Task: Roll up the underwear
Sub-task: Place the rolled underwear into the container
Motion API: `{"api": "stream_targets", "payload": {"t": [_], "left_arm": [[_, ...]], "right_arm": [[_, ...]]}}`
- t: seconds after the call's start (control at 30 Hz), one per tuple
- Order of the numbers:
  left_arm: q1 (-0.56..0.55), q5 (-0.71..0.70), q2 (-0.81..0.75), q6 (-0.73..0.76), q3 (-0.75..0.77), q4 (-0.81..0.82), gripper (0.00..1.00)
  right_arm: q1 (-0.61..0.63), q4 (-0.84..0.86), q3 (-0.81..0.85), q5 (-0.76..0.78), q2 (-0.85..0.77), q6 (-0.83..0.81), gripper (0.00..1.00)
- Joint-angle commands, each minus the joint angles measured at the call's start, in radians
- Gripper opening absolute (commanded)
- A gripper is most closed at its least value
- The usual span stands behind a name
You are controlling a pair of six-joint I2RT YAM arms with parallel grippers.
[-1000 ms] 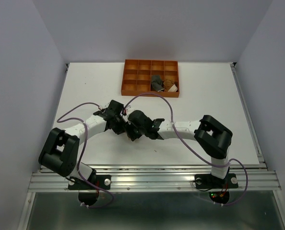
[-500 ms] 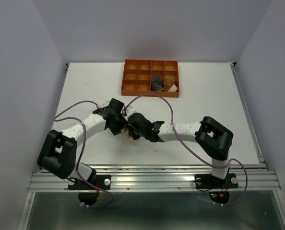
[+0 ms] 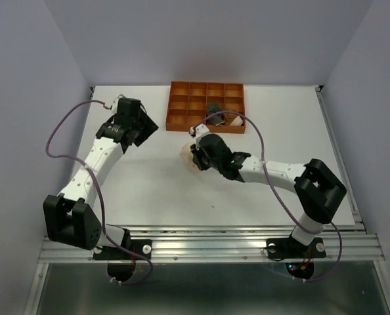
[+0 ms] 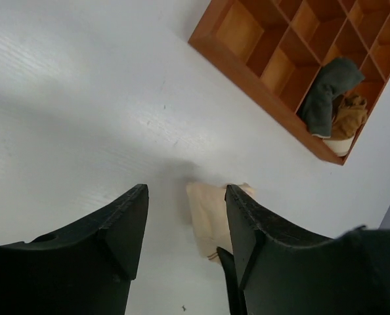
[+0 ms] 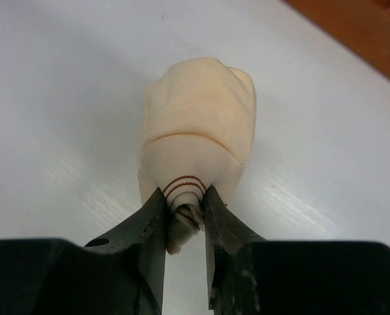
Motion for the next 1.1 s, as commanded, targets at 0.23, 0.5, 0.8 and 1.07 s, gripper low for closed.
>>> {"api": "stream_targets", "payload": {"t": [0.23,0.5,0.8,1.07], "left_arm": [[0.086,0.14,0.391,0.349,0.457,0.079,0.57],[0.093,0.164,0.814,0.527,0.957,-0.067,0.49],[0.095,0.172,0.982,0.551,1.062,-0.07,0.39],[0.092,0.206,0.992,0.524,0.932,-0.026,0.31]], "right_arm": [[-0.236,0.186,0.19,-0.061,-0.027,-0.283,0.01],[-0.328,0.232,0.42,-0.098,0.144,-0.48,0.01],[-0.328,0.24,0.649,-0.018,0.37,-0.58,0.01],[-0.328,0.163,0.785,-0.082,0.5,-0.521,0.01]]}}
